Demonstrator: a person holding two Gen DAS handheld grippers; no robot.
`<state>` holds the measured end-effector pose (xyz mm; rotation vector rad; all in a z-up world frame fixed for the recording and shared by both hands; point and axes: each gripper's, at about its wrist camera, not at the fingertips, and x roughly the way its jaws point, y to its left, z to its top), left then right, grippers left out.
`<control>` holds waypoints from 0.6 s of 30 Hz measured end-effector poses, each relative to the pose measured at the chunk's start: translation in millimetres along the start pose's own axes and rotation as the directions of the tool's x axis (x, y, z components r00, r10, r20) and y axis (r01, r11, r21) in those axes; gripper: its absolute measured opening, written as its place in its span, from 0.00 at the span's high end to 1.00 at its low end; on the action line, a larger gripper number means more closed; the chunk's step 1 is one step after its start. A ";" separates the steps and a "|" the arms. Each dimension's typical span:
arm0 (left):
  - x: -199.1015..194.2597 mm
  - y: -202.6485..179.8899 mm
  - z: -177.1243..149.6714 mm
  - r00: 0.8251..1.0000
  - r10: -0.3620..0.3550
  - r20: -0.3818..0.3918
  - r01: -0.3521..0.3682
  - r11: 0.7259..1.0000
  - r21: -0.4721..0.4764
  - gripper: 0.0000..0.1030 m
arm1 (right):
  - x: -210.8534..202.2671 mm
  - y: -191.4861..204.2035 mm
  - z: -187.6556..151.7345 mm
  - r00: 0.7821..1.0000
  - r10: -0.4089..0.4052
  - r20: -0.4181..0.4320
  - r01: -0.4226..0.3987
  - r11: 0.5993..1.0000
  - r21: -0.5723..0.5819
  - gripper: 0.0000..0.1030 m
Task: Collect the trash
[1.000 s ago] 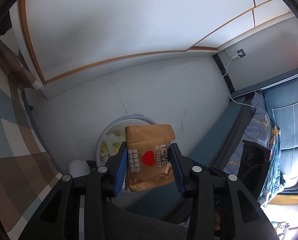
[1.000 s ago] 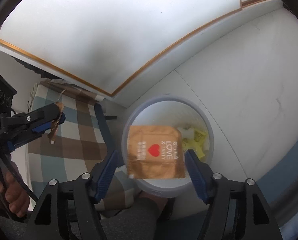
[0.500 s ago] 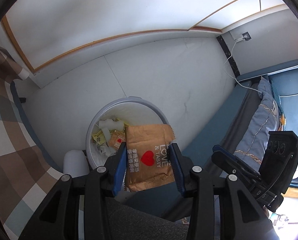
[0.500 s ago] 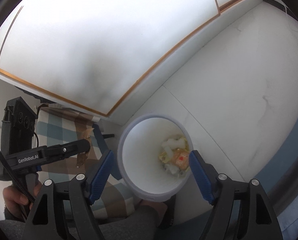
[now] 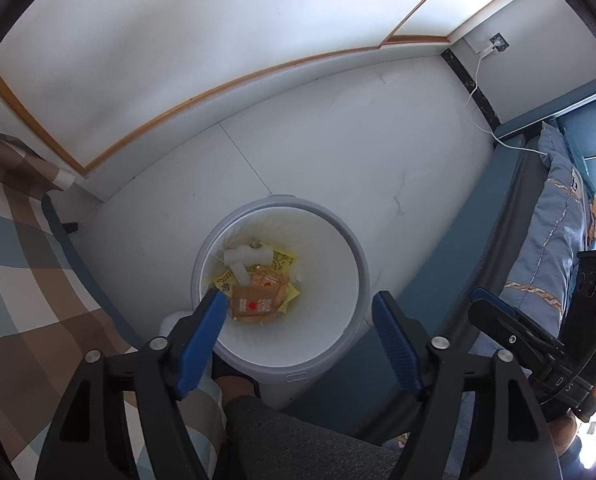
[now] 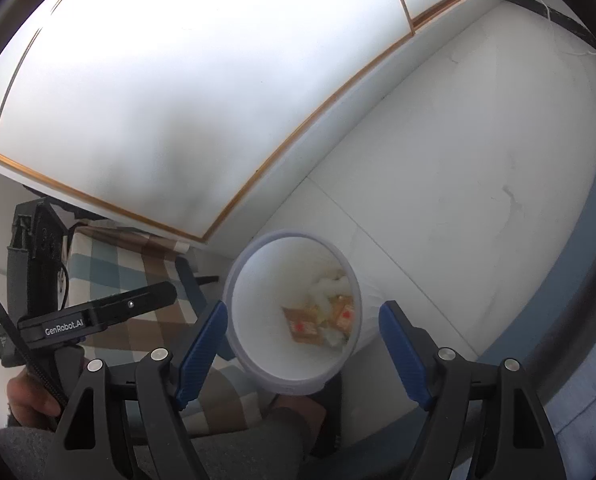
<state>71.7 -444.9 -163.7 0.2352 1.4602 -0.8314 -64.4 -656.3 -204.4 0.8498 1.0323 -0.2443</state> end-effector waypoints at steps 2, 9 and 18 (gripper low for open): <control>-7.2 1.7 -1.3 0.999 0.018 0.034 -0.018 1.000 -0.003 0.24 | -2.6 2.0 -1.2 1.000 0.001 0.006 -0.001 1.000 -0.001 0.24; -33.1 12.1 -10.5 0.987 0.104 0.122 -0.099 0.994 -0.050 0.24 | -13.5 18.4 -5.8 1.000 0.016 0.023 -0.016 1.000 -0.027 0.21; -69.1 9.8 -22.9 0.970 0.122 0.209 -0.109 0.991 -0.071 0.24 | -31.3 37.9 -9.6 0.998 0.038 0.056 -0.035 0.998 -0.054 0.18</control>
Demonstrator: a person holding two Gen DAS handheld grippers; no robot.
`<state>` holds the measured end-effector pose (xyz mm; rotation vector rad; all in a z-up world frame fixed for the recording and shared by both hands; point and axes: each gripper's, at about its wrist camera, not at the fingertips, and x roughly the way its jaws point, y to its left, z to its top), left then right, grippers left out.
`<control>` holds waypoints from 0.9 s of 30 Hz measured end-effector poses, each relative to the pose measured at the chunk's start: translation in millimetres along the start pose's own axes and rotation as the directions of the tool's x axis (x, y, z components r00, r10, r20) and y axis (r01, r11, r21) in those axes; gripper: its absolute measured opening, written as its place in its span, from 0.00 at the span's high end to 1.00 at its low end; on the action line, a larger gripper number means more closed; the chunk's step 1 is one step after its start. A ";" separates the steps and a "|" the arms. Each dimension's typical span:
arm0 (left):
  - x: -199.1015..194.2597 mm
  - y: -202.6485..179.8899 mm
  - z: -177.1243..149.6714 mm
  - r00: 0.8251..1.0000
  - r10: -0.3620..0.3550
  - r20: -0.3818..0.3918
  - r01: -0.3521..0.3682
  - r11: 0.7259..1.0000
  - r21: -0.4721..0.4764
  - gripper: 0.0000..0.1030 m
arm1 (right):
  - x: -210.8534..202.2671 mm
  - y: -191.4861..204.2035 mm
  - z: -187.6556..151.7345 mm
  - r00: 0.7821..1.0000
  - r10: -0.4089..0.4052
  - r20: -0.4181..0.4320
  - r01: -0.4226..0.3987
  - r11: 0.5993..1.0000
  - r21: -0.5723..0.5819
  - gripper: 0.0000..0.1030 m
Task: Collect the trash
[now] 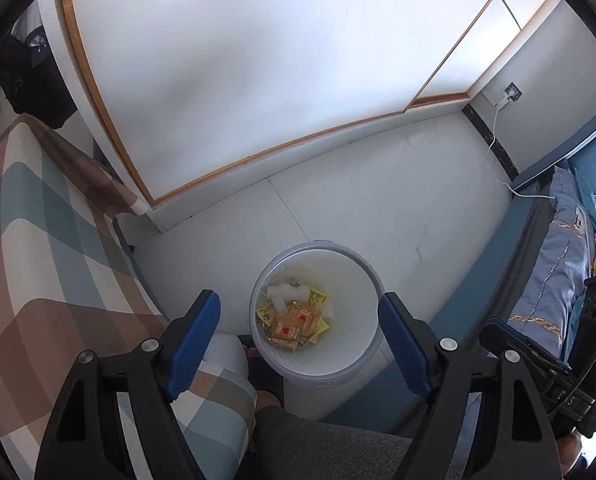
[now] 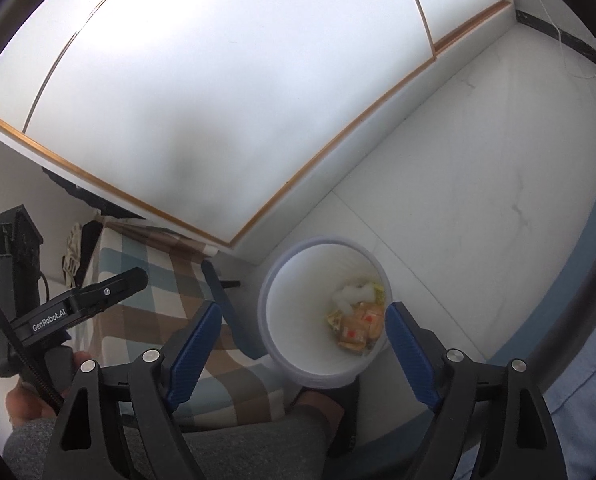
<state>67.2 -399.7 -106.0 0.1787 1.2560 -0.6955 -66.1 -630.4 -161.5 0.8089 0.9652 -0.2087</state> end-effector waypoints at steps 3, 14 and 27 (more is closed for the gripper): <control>-7.0 -1.6 -1.7 1.000 0.005 0.019 -0.005 1.000 0.010 0.24 | -5.1 5.9 -1.0 1.000 0.006 0.007 -0.006 1.000 -0.008 0.18; -23.4 1.6 -8.3 0.997 0.013 0.073 -0.015 1.000 0.014 0.24 | -23.3 24.7 -7.2 0.999 0.023 0.026 -0.022 0.999 -0.038 0.15; -31.1 6.1 -16.9 0.996 0.009 0.087 -0.008 1.000 -0.006 0.24 | -30.7 29.4 -9.0 0.999 0.025 0.036 -0.023 0.999 -0.046 0.13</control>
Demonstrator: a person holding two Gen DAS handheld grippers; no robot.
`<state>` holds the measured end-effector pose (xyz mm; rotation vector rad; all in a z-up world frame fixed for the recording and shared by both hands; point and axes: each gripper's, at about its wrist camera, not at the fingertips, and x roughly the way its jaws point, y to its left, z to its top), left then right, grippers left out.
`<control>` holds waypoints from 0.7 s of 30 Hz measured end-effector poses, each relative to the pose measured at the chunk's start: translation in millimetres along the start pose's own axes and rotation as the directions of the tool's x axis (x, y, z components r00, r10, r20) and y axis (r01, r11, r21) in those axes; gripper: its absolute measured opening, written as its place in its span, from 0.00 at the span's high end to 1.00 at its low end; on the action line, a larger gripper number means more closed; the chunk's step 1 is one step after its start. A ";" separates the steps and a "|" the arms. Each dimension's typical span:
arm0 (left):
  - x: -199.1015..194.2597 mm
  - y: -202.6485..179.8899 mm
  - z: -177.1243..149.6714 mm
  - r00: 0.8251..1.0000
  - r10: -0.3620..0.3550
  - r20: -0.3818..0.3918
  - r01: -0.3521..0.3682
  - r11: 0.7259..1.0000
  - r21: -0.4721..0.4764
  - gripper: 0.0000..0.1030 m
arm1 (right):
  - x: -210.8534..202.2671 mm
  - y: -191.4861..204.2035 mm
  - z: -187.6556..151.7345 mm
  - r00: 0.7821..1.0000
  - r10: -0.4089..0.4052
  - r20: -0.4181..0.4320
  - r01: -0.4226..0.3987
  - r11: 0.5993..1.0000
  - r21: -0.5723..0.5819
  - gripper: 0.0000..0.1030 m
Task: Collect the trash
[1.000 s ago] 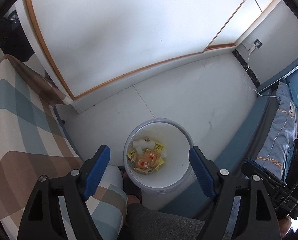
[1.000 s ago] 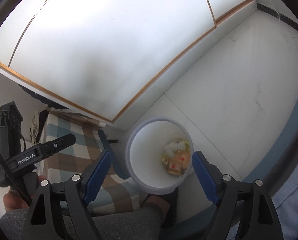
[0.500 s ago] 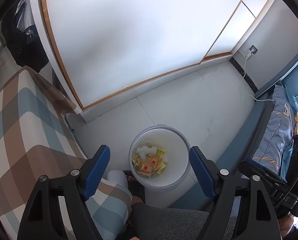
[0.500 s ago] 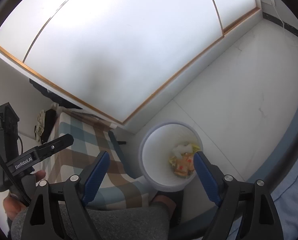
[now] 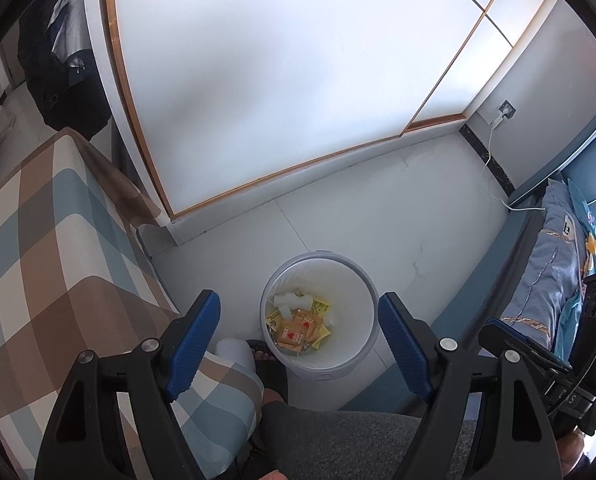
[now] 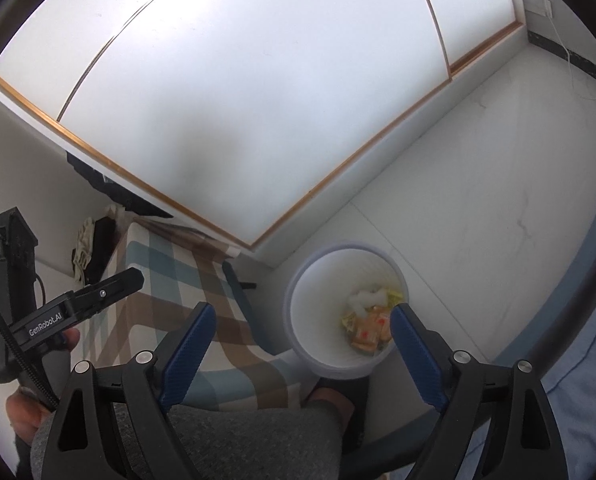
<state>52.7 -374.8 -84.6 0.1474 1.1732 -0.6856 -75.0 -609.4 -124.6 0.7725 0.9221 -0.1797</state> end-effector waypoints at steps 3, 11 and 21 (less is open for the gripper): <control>-1.4 1.0 -0.3 1.000 0.004 0.001 -0.004 1.000 -0.001 0.24 | -2.7 -1.4 0.0 1.000 -0.004 0.005 0.004 1.000 0.004 0.13; -6.2 -1.2 -3.0 1.000 0.004 -0.002 -0.004 1.000 0.006 0.24 | -3.9 -3.5 0.2 1.000 -0.010 0.008 0.010 1.000 0.004 0.13; -8.5 -4.2 -4.1 1.000 0.018 -0.005 -0.018 1.000 0.015 0.24 | -6.0 -4.8 0.5 1.000 -0.012 0.012 0.012 1.000 0.007 0.13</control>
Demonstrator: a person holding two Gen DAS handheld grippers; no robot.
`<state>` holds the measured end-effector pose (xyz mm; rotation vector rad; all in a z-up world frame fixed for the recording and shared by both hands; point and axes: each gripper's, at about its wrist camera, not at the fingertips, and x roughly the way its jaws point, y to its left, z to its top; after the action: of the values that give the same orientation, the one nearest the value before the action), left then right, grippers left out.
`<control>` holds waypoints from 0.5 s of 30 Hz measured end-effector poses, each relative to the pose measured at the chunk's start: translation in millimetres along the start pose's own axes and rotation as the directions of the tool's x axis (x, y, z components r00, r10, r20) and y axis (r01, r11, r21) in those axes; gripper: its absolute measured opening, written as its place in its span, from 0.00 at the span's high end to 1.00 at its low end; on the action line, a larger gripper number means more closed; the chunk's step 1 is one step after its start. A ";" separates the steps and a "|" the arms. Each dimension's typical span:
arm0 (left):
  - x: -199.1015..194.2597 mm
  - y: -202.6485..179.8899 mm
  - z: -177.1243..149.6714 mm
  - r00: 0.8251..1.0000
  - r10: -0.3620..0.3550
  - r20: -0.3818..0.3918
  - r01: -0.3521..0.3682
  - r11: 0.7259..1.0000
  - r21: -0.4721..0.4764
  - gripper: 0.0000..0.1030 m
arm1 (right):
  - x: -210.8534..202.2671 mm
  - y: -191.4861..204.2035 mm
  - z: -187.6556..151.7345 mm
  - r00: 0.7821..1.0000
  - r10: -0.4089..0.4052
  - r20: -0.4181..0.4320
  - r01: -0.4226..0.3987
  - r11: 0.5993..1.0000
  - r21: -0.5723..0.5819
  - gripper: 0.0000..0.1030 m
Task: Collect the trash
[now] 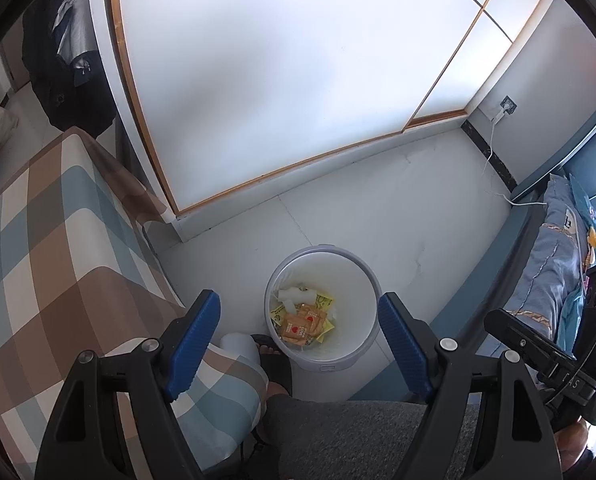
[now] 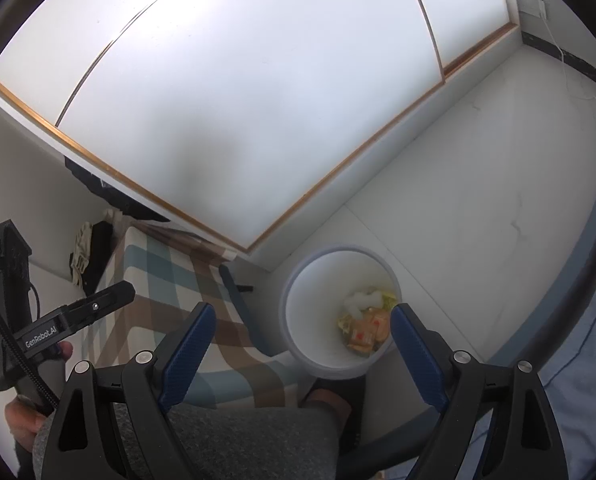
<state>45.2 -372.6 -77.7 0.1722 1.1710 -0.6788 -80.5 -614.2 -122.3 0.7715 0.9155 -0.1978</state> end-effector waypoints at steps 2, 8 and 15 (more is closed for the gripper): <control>-0.3 -0.4 -0.4 1.000 -0.001 0.000 0.001 1.000 -0.002 0.24 | -0.1 0.1 0.1 1.000 -0.001 0.002 0.001 1.000 -0.001 0.13; -0.8 -2.3 -0.9 1.000 -0.002 0.003 0.002 1.000 0.011 0.24 | -1.2 -0.4 -0.7 1.000 -0.006 0.003 0.006 1.000 -0.001 0.13; -3.7 -2.2 -3.1 1.000 -0.004 0.016 0.003 1.000 0.016 0.24 | -3.2 0.7 -1.3 1.000 -0.010 0.006 0.010 1.000 0.000 0.13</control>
<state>40.7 -371.5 -75.2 0.1775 1.1508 -0.6915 -83.0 -613.3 -119.9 0.7661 0.9137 -0.2087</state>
